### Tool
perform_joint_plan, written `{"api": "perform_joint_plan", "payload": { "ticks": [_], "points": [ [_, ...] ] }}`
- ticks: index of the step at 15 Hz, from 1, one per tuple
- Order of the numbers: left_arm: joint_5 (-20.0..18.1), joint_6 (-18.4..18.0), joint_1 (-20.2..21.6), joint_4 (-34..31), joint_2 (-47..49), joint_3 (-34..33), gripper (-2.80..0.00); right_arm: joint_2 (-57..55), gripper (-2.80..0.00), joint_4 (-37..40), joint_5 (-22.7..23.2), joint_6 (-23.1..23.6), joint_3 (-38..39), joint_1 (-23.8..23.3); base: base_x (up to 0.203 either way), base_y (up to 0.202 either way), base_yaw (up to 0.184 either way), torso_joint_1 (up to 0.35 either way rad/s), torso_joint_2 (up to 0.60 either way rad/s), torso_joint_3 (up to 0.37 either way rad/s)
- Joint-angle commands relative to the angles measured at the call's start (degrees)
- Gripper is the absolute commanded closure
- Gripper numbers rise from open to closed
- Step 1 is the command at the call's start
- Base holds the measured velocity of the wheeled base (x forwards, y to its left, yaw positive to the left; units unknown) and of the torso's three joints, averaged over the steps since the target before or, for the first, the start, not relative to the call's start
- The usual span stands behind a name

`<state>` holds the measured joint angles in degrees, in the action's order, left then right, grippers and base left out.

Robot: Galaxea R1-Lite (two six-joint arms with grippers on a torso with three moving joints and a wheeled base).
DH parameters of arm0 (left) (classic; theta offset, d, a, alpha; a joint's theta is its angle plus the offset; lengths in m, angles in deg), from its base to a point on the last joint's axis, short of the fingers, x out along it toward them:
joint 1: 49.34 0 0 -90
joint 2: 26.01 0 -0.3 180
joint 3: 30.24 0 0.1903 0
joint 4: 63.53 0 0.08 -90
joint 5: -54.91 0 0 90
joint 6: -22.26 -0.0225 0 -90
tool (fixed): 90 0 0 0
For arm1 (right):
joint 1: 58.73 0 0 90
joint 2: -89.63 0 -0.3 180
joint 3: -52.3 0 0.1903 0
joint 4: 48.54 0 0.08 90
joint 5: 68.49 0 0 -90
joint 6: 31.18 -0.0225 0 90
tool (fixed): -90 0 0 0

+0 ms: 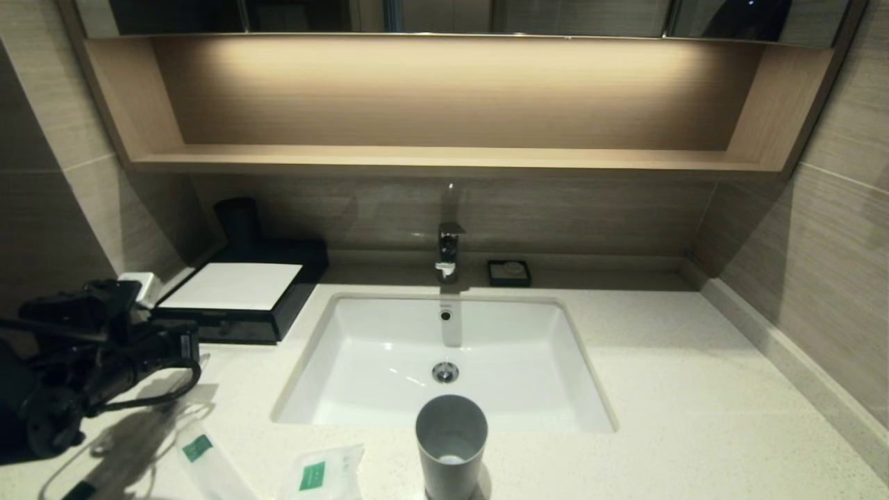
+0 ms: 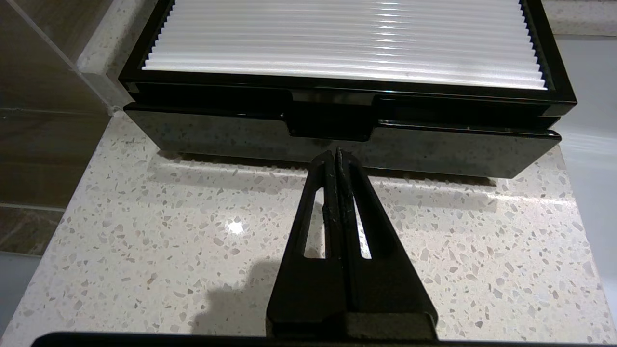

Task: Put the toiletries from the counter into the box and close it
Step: Open the drawer

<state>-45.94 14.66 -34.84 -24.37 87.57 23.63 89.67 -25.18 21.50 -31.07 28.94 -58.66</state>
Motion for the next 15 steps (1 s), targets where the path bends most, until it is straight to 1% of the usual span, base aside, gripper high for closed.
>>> {"api": "perform_joint_plan", "payload": {
  "ticks": [1,3,15],
  "points": [
    [-0.05,0.04,0.01,2.31,1.81,-0.09,0.0,0.04,0.0,0.0,0.01,0.07,0.09,0.01,0.0,0.0,0.0,0.0,0.0,0.0],
    [-0.05,0.04,0.01,3.22,2.5,0.0,0.0,0.04,0.0,0.0,0.01,-0.02,0.09,0.01,0.0,0.0,0.0,0.0,0.0,0.0],
    [-0.05,-0.04,-0.08,3.31,3.5,0.96,0.0,0.04,0.0,0.0,0.01,-0.02,0.09,0.01,0.0,0.0,0.0,0.0,0.0,0.0]
  ]
}}
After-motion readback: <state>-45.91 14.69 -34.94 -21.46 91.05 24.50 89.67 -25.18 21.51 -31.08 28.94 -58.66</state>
